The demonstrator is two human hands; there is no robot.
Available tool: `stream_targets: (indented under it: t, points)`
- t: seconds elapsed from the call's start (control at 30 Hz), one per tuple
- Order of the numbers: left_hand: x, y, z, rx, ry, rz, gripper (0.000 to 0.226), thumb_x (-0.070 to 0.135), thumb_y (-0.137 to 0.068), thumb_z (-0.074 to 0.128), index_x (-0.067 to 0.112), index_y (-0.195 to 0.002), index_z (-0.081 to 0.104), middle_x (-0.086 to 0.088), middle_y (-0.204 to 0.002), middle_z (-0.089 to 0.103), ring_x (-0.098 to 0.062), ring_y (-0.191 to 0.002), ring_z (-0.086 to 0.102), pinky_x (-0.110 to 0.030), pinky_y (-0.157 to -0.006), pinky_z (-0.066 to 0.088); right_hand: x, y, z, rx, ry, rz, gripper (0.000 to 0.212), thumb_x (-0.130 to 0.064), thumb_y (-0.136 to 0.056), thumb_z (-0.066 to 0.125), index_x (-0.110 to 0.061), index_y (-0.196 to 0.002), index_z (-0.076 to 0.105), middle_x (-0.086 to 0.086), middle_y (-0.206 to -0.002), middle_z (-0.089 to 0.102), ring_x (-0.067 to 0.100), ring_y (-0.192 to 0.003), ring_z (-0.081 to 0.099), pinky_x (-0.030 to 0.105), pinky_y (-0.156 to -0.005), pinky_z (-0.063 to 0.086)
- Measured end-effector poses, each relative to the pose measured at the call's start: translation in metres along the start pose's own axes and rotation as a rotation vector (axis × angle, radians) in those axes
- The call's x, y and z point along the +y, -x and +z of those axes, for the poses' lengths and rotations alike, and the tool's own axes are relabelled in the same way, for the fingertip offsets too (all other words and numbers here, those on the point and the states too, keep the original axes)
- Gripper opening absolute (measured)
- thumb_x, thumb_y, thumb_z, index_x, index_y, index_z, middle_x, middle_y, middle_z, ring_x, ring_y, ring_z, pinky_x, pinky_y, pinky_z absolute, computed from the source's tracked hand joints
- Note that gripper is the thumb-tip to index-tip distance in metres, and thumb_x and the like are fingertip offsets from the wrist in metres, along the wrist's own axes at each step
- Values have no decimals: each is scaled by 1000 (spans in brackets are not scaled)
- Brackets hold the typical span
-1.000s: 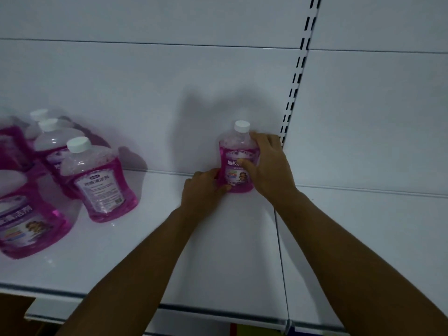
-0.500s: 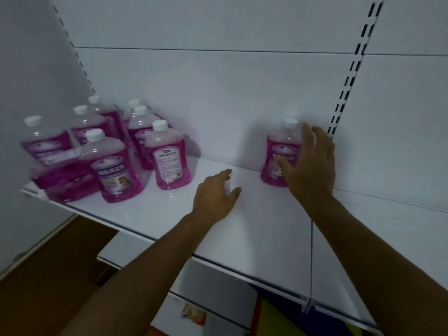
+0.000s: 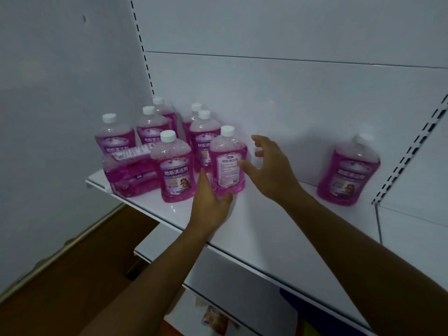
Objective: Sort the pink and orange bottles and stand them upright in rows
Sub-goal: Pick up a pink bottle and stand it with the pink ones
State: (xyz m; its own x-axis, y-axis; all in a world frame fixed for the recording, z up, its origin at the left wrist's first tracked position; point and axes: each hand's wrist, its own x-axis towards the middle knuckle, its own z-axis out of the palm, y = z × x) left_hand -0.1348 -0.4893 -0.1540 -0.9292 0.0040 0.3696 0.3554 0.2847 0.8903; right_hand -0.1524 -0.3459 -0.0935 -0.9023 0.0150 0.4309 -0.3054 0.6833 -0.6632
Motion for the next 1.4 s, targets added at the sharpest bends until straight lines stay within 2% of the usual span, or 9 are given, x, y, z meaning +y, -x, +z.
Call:
stream_targets:
  t: [0.13,0.23,0.37,0.5,0.63,0.77,1.03,1.27,1.4]
  points:
    - [-17,-15,-12,-32,95,4,49,11,-90,65,34,-128,44,19,-111,58,8,-101,58,-5,-78,46,-7,-15,18,-30,-17,46,67,-46,-82,70,-18,-137,42,4,-130,53,19,-110,56,35,-93,50]
    - [-32,-26,-22,-94,-140,-9,44,0,-88,61,19,-127,57,6,-103,63,-11,-97,60,-13,-78,47,-12,-19,24,-5,-4,75,76,-56,-76,72,-19,-135,43,2,-123,52,13,-102,52,28,-85,46]
    - [-37,-38,-22,-209,-58,-42,36,1,-85,64,22,-113,55,8,-114,57,-9,-110,54,-21,-89,44,-14,-18,18,3,27,118,71,-45,-77,76,-19,-135,44,-1,-115,47,12,-100,50,25,-85,45]
    - [-41,-52,-12,-527,194,-87,63,18,-73,82,21,-127,50,11,-119,63,-2,-107,61,-20,-88,51,-7,-10,-7,-79,-79,169,64,-36,-74,81,-21,-126,47,-3,-119,59,15,-105,60,39,-88,55]
    - [-32,-60,7,-662,45,21,48,20,-71,83,32,-111,61,14,-102,70,-1,-90,66,-18,-79,53,4,5,-43,-110,-78,160,50,-31,-78,78,-19,-121,55,-4,-118,63,15,-106,62,42,-89,54]
    - [-12,-52,47,-755,-62,78,44,32,-72,82,21,-113,69,7,-98,73,-10,-83,67,-24,-76,55,17,22,-86,-10,67,199,44,-34,-84,71,-18,-124,62,-3,-106,64,17,-98,63,29,-82,53]
    - [22,-39,128,-761,-64,146,40,30,-80,77,21,-118,67,10,-101,70,4,-79,65,-7,-68,50,62,46,-159,142,94,288,49,-31,-77,79,-21,-122,65,-7,-110,69,6,-97,63,25,-86,51]
    - [23,-37,156,-659,14,76,48,24,-70,85,21,-113,63,12,-97,68,-2,-85,68,-14,-74,55,80,53,-174,178,75,312,44,-26,-75,81,-22,-117,65,-10,-107,67,7,-95,63,25,-85,52]
    - [22,-33,162,-618,13,80,46,24,-71,84,21,-112,64,15,-96,66,4,-82,64,-7,-69,50,84,60,-172,173,102,315,45,-25,-77,80,-21,-117,62,-8,-109,63,14,-98,61,28,-86,52]
